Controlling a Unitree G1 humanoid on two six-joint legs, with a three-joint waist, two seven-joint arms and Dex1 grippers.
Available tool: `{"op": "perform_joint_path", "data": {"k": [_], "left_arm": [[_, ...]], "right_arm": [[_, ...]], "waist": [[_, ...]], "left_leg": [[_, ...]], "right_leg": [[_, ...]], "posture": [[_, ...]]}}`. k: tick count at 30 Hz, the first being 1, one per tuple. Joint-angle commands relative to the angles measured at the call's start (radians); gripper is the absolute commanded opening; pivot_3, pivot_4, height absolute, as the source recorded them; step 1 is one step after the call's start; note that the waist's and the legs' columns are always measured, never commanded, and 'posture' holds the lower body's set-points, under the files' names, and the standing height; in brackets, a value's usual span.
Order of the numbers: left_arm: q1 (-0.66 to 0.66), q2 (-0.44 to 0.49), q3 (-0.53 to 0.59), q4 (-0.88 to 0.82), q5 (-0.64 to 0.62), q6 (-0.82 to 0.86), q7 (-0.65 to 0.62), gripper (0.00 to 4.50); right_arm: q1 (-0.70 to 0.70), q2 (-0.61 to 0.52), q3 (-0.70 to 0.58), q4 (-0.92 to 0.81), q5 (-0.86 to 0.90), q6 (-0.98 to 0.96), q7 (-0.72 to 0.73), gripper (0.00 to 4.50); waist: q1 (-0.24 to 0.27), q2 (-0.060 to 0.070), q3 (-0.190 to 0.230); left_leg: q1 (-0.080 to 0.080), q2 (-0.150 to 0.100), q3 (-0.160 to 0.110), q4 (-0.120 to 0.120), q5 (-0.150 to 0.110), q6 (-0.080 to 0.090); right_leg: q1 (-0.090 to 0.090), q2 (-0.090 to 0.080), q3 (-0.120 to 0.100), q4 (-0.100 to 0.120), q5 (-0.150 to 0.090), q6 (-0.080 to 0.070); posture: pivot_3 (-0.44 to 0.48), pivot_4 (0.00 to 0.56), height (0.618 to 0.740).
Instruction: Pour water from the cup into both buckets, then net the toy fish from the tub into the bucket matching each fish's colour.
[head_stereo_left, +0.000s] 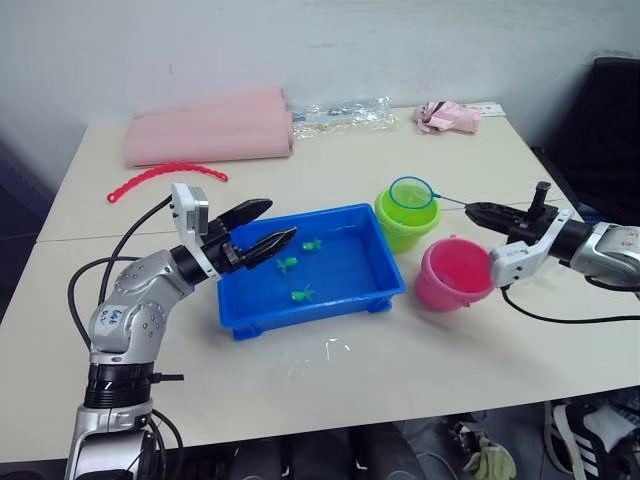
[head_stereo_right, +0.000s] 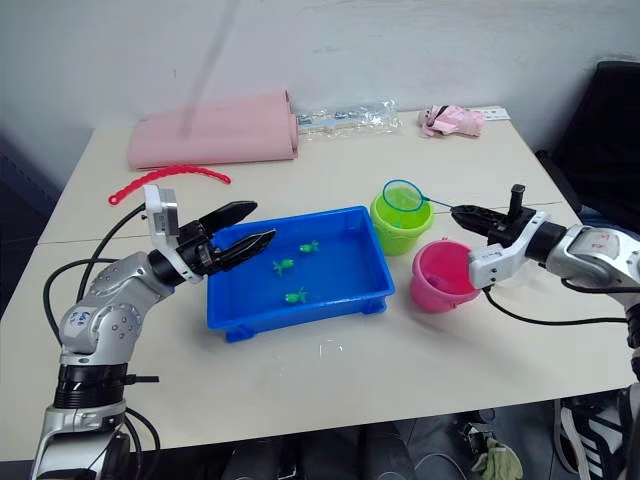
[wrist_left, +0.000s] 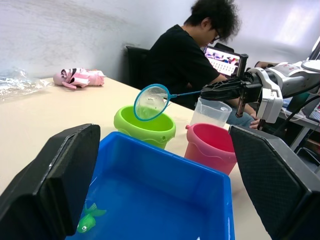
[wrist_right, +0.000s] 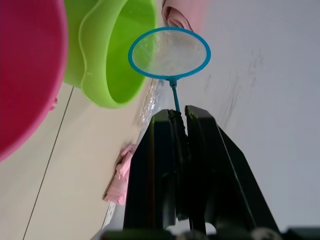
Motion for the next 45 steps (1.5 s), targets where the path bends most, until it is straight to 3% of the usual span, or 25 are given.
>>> {"op": "perform_joint_path", "data": {"k": [1,3,6,9,12,18,27,33,45], "left_arm": [[0.008,0.008,0.026,-0.018,0.001,-0.027,-0.010,4.47],[0.025,0.021,0.041,-0.027,-0.003,-0.035,-0.023,4.47],[0.089,0.100,0.084,-0.044,-0.008,-0.062,-0.118,4.47],[0.163,0.189,0.141,-0.029,0.010,-0.104,-0.190,4.47],[0.236,0.263,0.218,0.015,0.034,-0.165,-0.246,4.47],[0.328,0.352,0.302,0.082,0.063,-0.236,-0.322,4.47],[0.394,0.372,0.333,0.029,0.031,-0.200,-0.324,4.47],[0.395,0.360,0.330,-0.010,0.022,-0.175,-0.300,4.47],[0.395,0.335,0.317,-0.060,0.019,-0.153,-0.264,4.47]], "right_arm": [[0.002,0.006,-0.027,0.012,0.199,-0.016,0.099,0.00],[0.013,0.025,-0.024,0.016,0.390,-0.028,0.225,0.00],[0.059,0.073,-0.020,-0.110,0.840,0.144,0.560,0.00],[0.065,0.114,-0.032,-0.257,1.067,0.352,0.766,0.00],[0.050,0.153,-0.008,-0.424,1.219,0.598,0.937,0.00],[0.044,0.187,0.066,-0.625,1.221,0.955,1.130,0.00],[0.064,0.199,0.116,-0.661,1.139,1.333,1.217,0.00],[0.019,0.296,0.113,-0.662,1.130,1.577,1.161,0.00],[-0.048,0.523,0.031,-0.476,1.065,1.630,0.954,0.00]], "waist": [[0.000,0.000,0.000],[-0.001,0.000,0.000],[-0.011,0.000,0.000],[-0.021,0.000,0.000],[-0.023,0.000,0.000],[-0.008,0.000,0.000],[0.002,0.000,0.000],[-0.008,0.000,0.000],[-0.020,0.000,0.000]], "left_leg": [[0.000,0.000,0.000,0.000,0.000,0.000],[0.000,0.000,0.000,0.000,0.000,0.000],[0.001,0.001,0.000,-0.001,0.000,0.000],[0.001,0.002,-0.001,-0.001,0.000,0.000],[0.001,0.003,-0.002,-0.001,0.000,0.001],[0.000,0.002,-0.004,-0.001,-0.002,0.002],[-0.002,-0.001,-0.003,-0.001,-0.004,0.005],[-0.002,-0.001,-0.002,-0.001,-0.004,0.005],[-0.003,-0.001,-0.002,-0.002,-0.004,0.004]], "right_leg": [[0.000,0.000,0.000,0.000,0.000,0.000],[0.000,0.000,0.000,0.000,0.000,0.000],[0.001,0.001,0.000,-0.001,0.000,0.000],[0.001,0.002,0.000,-0.001,0.000,0.000],[0.001,-0.001,-0.001,0.000,0.000,0.000],[0.001,-0.007,-0.003,-0.001,0.000,-0.001],[0.000,-0.012,-0.005,-0.002,0.000,-0.001],[-0.001,-0.012,-0.004,-0.001,-0.001,-0.001],[-0.002,-0.011,-0.004,-0.001,0.000,-0.001]], "posture": [[0.000,0.150,0.740],[0.000,0.150,0.740],[0.000,0.150,0.740],[0.000,0.150,0.740],[0.000,0.150,0.740],[0.000,0.150,0.740],[0.000,0.150,0.740],[0.000,0.150,0.740],[0.000,0.150,0.740]]}}
